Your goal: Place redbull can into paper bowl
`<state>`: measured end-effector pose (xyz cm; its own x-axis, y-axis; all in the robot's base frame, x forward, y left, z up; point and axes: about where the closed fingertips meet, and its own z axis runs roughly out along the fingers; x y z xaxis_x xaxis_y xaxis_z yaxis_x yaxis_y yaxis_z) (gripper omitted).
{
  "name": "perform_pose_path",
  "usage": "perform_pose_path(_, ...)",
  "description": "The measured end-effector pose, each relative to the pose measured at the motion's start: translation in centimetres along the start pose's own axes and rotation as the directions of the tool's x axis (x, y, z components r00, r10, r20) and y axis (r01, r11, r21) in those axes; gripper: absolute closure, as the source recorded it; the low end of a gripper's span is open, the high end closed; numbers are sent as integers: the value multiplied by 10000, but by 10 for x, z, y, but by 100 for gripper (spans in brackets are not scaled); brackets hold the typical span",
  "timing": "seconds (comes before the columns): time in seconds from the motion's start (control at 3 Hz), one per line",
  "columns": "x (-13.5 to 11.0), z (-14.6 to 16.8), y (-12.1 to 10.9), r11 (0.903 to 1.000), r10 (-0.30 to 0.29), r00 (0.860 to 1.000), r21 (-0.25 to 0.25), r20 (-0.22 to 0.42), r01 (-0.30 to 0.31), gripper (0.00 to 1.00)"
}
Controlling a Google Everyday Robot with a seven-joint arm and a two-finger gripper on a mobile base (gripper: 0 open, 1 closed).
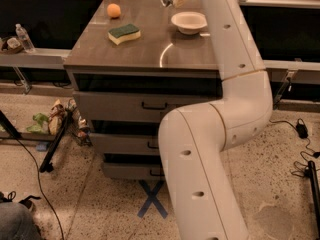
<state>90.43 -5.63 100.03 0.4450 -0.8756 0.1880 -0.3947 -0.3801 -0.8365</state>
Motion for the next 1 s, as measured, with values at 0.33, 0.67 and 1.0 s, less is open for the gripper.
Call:
perform_pose_path(0.33,33,-5,11,9996,221,9981,200,-575,-210,100)
perform_pose_path(0.67,54,-5,22,9996,267,9918,-69,-1253,-278,100)
perform_pose_path(1.0,70,5,32,9982,577,9841,-48,-1678,-593,100)
